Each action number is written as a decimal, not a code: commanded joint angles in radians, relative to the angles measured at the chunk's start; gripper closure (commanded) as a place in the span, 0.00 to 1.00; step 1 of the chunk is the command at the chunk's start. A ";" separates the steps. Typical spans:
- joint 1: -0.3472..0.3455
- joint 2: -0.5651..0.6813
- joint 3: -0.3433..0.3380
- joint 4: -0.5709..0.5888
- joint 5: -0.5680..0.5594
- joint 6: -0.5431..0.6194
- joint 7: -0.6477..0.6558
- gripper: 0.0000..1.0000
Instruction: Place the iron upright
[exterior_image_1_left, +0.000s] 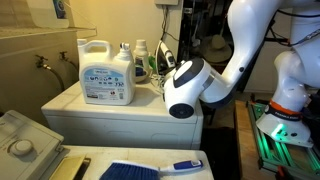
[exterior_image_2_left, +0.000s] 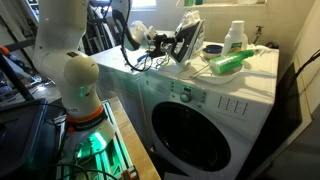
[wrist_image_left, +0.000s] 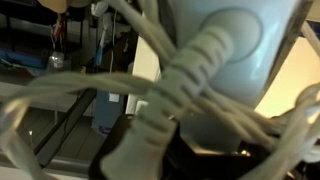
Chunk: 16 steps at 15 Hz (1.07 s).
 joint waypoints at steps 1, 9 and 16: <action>-0.017 0.016 0.021 0.003 -0.017 -0.026 0.001 0.94; 0.012 0.089 0.020 0.030 -0.055 -0.098 0.050 0.99; 0.042 0.167 0.025 0.028 -0.131 -0.169 0.110 0.99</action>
